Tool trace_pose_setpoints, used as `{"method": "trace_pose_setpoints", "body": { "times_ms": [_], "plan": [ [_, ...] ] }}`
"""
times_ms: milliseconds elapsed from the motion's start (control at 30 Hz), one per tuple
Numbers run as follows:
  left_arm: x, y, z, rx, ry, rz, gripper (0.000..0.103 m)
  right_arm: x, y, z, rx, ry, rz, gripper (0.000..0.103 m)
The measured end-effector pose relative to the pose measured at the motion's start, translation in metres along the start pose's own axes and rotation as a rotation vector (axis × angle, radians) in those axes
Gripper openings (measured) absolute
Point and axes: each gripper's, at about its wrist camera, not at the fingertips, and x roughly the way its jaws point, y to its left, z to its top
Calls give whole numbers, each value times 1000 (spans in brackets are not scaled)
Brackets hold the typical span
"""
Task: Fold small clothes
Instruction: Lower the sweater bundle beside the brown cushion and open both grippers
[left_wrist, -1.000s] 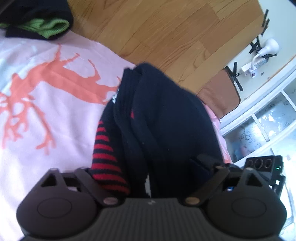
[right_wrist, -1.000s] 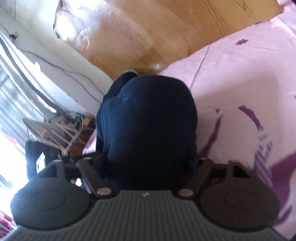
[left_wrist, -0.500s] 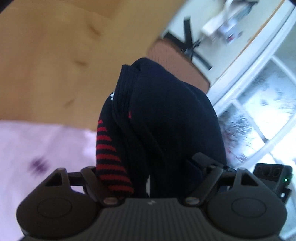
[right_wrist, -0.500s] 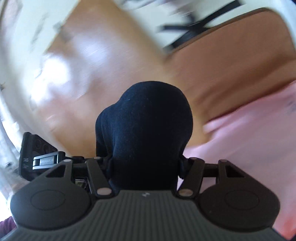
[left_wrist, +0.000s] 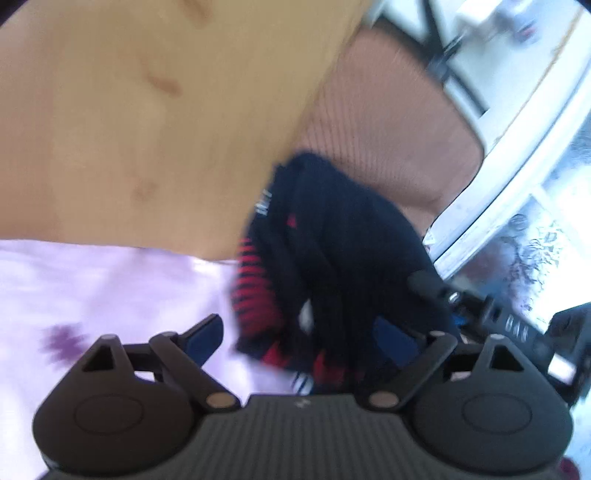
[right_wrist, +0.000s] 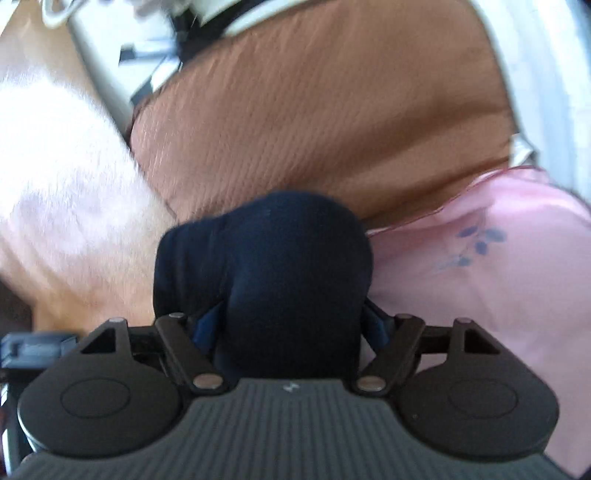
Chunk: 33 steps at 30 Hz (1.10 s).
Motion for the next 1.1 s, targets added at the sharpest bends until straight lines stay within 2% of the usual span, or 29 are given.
{"method": "trace_pose_setpoints", "body": {
  "times_ms": [67, 167, 267, 333, 400, 467, 600, 700, 867, 1000, 1100],
  "plan": [
    [-41, 0, -19, 48, -58, 88, 98, -26, 8, -7, 9, -48, -40, 79],
    [-89, -2, -55, 139, -130, 246, 98, -65, 34, -28, -50, -52, -47, 83],
    [-129, -2, -95, 194, -186, 366, 101, -98, 70, -70, -146, -69, -47, 89],
    [-152, 7, -102, 186, -215, 418, 103, -116, 91, -99, -172, -100, -49, 93],
    [-169, 3, -117, 177, -239, 436, 103, -136, 104, -126, -120, -124, -39, 94],
    [-182, 1, -131, 177, -258, 452, 103, -150, 110, -148, -12, -122, -23, 94],
    [-203, -3, -149, 149, -278, 455, 103, -171, 118, -178, 136, -111, -98, 94],
    [-216, -4, -162, 143, -275, 427, 103, -184, 125, -196, 138, -148, -193, 94],
    [-218, -4, -173, 143, -210, 448, 103, -190, 131, -217, 136, -171, -341, 100],
    [-217, -1, -178, 160, -170, 476, 103, -185, 134, -224, 127, -168, -365, 103],
    [-218, 2, -181, 178, -177, 517, 103, -179, 139, -227, 101, -163, -370, 103]
  ]
}}
